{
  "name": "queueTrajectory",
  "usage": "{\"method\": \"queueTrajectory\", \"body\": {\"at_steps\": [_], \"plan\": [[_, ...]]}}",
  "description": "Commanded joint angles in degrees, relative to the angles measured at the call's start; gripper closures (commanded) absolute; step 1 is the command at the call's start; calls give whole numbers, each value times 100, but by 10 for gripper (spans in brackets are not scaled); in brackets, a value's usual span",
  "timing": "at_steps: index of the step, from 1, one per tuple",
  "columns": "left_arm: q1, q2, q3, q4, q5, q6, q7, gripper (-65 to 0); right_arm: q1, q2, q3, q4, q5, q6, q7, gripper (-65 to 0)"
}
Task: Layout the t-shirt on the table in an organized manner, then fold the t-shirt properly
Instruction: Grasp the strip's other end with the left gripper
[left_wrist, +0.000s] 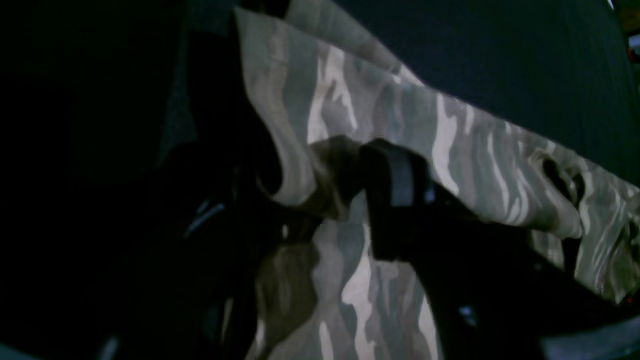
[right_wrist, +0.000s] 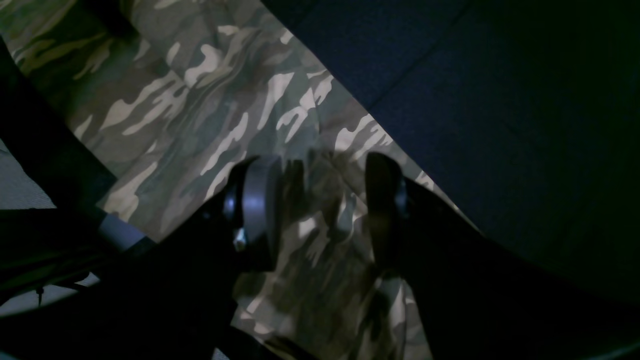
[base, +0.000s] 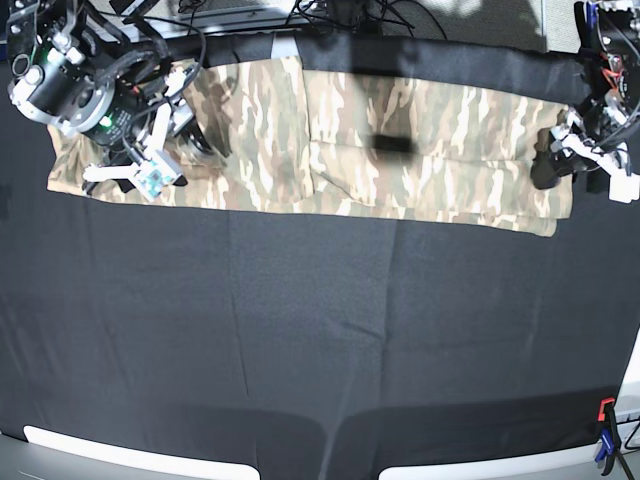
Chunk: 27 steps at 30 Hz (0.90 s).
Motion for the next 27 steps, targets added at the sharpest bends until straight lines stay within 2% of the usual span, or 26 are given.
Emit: {"method": "queueTrajectory", "body": {"at_steps": [1, 4, 7, 11, 17, 20, 24, 27], "plan": [[-33, -98, -26, 87, -120, -66, -70, -254, 26, 59, 39, 107, 59, -15, 103, -263], [-31, -98, -26, 83, -114, -63, -70, -220, 26, 59, 39, 107, 61, -15, 103, -263], [-33, -101, -26, 83, 87, -55, -177, -219, 26, 59, 39, 107, 61, -15, 90, -263], [-31, -101, -26, 83, 734, 337, -479, -222, 26, 59, 39, 107, 59, -15, 42, -263], [-31, -63, -26, 83, 846, 330, -404, -236, 28, 59, 39, 107, 61, -15, 50, -263], [-31, 125, -24, 83, 848, 319, -361, -236, 28, 59, 39, 107, 61, -15, 50, -263], [-50, 457, -24, 83, 857, 105, -365, -236, 28, 59, 39, 107, 59, -15, 50, -263], [-72, 498, -24, 83, 855, 109, -398, -236, 28, 59, 39, 107, 59, -15, 48, -263]]}}
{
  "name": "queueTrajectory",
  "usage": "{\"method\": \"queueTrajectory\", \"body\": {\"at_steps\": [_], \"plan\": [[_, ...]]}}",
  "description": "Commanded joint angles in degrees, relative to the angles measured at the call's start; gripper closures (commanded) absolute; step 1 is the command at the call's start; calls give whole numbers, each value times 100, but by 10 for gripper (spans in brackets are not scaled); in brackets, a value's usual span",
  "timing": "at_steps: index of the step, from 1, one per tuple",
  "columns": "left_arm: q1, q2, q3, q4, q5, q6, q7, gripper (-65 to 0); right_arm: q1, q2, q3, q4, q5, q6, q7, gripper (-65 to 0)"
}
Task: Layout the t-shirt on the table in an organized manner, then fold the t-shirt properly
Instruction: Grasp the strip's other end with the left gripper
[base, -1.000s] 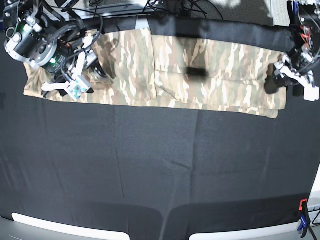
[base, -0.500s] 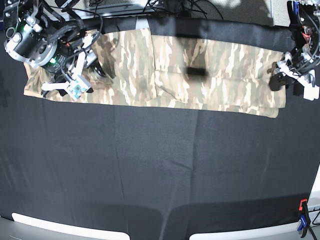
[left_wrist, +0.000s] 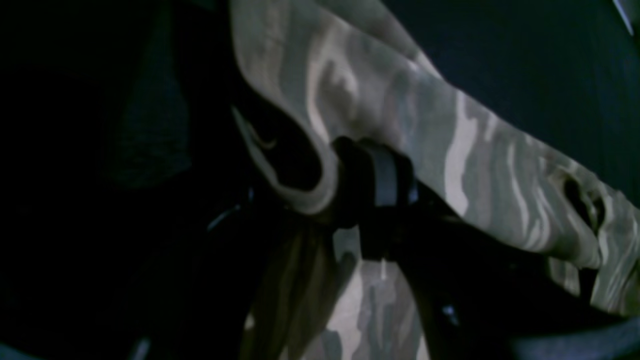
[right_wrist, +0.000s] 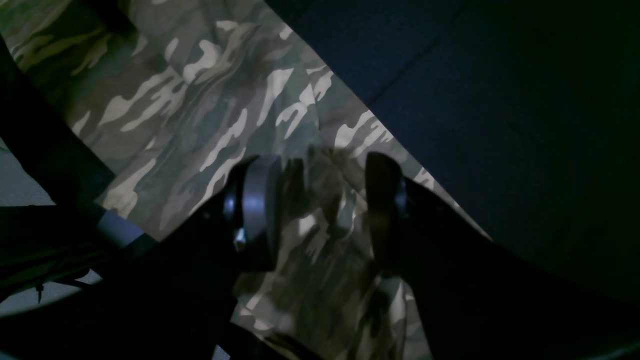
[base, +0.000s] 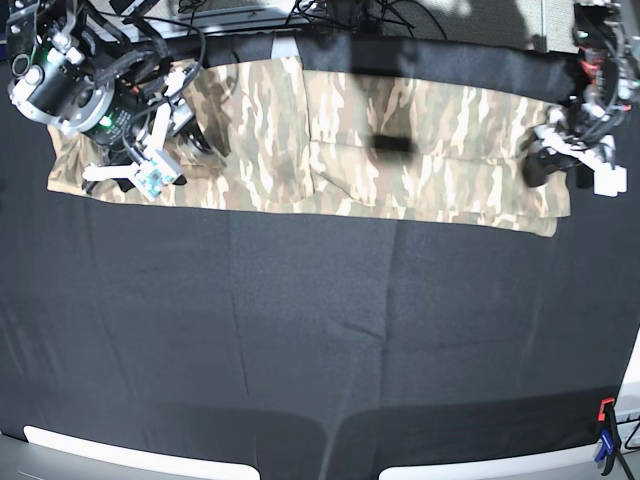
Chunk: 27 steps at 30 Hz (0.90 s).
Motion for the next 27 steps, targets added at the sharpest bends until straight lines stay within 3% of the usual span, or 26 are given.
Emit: {"method": "queueTrajectory", "body": {"at_steps": [1, 3, 6, 7, 9, 13, 15, 22, 27], "plan": [[-39, -96, -22, 81, -22, -24, 15, -235, 28, 59, 39, 107, 59, -15, 105, -263], [-42, -127, -22, 81, -22, -22, 15, -193, 28, 59, 39, 107, 59, -15, 103, -263], [-39, -140, -26, 81, -4, -24, -13, -18, 26, 59, 39, 107, 59, -15, 101, -263], [-42, -140, -26, 81, 52, -22, -79, 0, 28, 59, 39, 107, 44, -15, 101, -263], [-42, -140, -39, 81, 278, 59, -306, 0, 28, 59, 39, 107, 9, -15, 101, -263], [-44, -284, -39, 83, 796, 1038, -719, 0, 28, 61, 42, 92, -494, -17, 85, -263], [-44, -461, -37, 83, 1021, 1279, -881, 0, 28, 61, 48, 26, -811, -17, 83, -263], [-44, -1099, -39, 96, 1088, 1296, -772, 0, 28, 61, 551, -595, -1038, -17, 133, -263], [-20, -999, -37, 660, 1067, 1294, -164, 0, 28, 61, 966, -973, -1016, -17, 267, -263]]}}
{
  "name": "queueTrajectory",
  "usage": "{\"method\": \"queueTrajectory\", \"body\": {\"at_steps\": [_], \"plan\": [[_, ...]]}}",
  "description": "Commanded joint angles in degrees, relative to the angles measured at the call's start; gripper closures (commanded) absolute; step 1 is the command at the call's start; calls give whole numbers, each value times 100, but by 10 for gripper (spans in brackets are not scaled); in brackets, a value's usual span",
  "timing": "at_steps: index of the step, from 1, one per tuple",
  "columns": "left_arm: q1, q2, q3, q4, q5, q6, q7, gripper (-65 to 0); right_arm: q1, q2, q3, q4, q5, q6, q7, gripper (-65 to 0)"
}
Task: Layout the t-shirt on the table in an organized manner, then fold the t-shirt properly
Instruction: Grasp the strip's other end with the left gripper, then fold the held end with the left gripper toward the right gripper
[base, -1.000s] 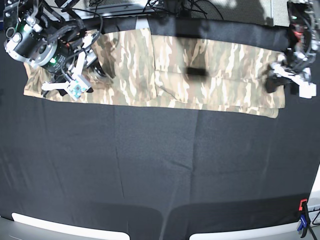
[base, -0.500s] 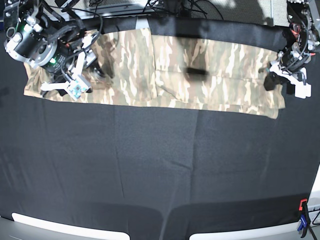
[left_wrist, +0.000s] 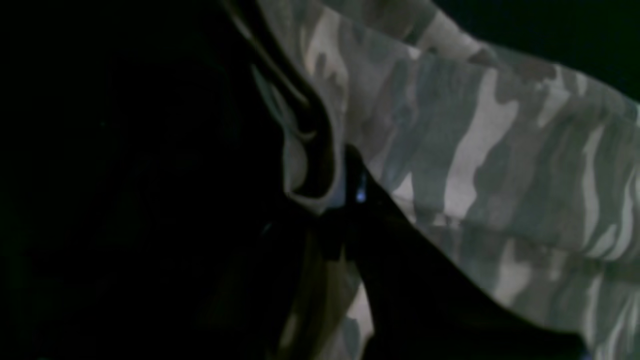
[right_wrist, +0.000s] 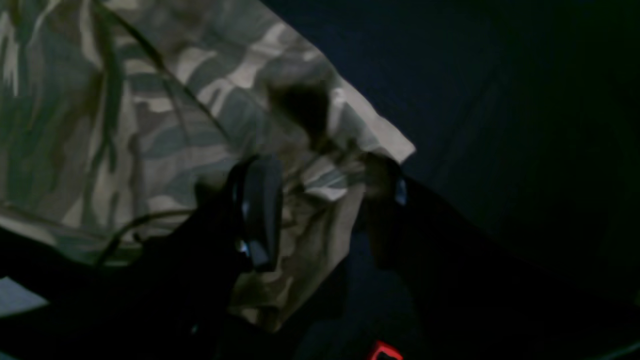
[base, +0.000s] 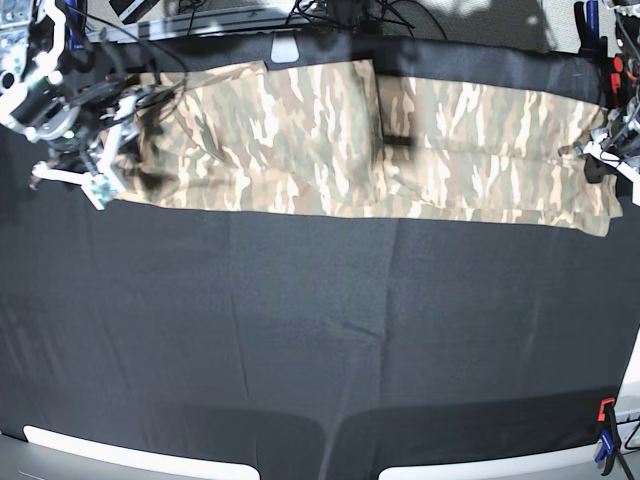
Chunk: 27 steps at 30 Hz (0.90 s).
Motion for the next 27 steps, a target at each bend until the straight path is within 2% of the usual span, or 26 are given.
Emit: {"method": "queueTrajectory", "body": {"at_steps": [1, 8, 12, 16, 18, 24, 27], "plan": [[-15, 0, -52, 345, -79, -61, -39, 0, 28, 63, 94, 35, 35, -17, 107, -263], [730, 1064, -42, 2378, -186, -63, 24, 0, 31, 66, 122, -2, 57, -20, 188, -263], [1117, 1633, 4, 3021, -680, -92, 81, 0, 52, 66, 122, -2, 59, -22, 203, -263], [1167, 1637, 481, 3167, -1388, -107, 507, 0, 79, 66, 122, -2, 146, -22, 227, -263], [1172, 1639, 870, 3167, -1547, -107, 645, 0, 79, 63, 122, -2, 302, -22, 229, -263], [1172, 1644, 2181, 3167, -1530, -105, 723, 0, 76, 66, 122, -2, 490, -22, 221, -263], [1172, 1687, 2780, 3167, -1196, 13, 643, 0, 76, 66, 122, -2, 492, -22, 219, -263]]}}
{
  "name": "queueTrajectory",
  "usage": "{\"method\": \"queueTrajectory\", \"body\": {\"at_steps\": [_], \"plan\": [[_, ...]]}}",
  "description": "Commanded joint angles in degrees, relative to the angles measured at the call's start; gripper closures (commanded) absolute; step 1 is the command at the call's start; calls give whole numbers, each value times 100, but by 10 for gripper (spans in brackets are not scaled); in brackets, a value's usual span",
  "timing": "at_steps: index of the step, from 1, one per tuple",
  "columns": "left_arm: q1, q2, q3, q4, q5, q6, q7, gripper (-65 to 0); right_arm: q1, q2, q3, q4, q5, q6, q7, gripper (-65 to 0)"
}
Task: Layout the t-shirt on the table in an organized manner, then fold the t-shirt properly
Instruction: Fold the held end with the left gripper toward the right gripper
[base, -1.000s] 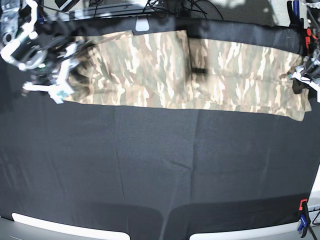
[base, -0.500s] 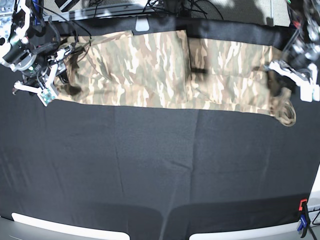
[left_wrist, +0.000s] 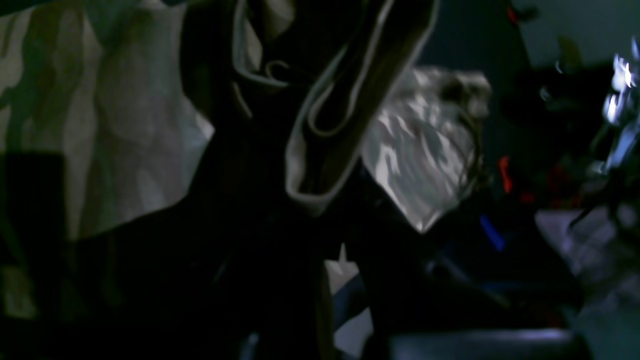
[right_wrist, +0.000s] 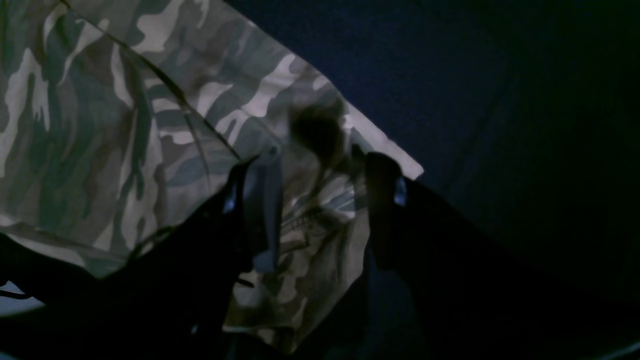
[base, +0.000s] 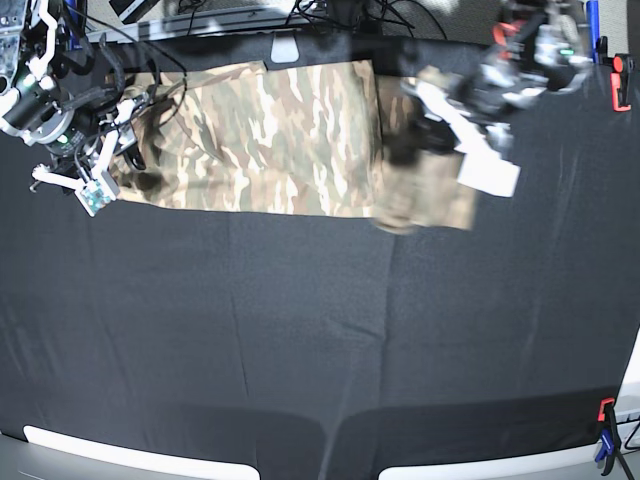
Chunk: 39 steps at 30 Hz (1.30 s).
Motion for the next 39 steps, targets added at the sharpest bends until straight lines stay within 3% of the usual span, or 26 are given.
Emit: {"method": "queueTrajectory", "body": {"at_steps": [1, 5, 8, 11, 15, 18, 19, 23, 28, 35, 39], "plan": [[-4, 35, 157, 129, 20, 70, -225, 0, 28, 83, 57, 81, 61, -22, 92, -263], [-85, 79, 774, 127, 686, 645, -774, 0, 28, 81, 57, 81, 61, -22, 85, -263], [-254, 81, 1045, 103, 1115, 999, -800, 0, 26, 81, 57, 81, 61, -22, 70, -263], [-391, 81, 1132, 9, 1198, 1115, -802, 0, 28, 81, 57, 81, 59, -22, 50, -263], [-428, 81, 1132, -136, 1180, 1023, -763, -12, 28, 81, 57, 81, 61, -22, 50, -263], [-431, 81, 1132, -160, 1121, 485, -603, -256, 28, 81, 57, 83, 63, -22, 50, -263], [-431, 79, 1132, -160, 1025, 389, -603, -300, 31, 81, 57, 83, 61, -22, 50, -263], [-564, 79, 1132, -160, 678, 262, -605, -306, 28, 81, 57, 83, 59, -22, 48, -263], [-837, 76, 1073, -157, 787, 245, -590, -306, 31, 81, 66, 83, 153, -31, -225, -263], [-1082, -11, 321, -157, 1338, 245, -605, -306, 28, 83, 929, -22, 1196, 0, -678, -263], [-1082, -168, -330, -160, 1333, 243, -627, -306, 33, 107, 1635, -428, 1950, 404, -942, -264]]}}
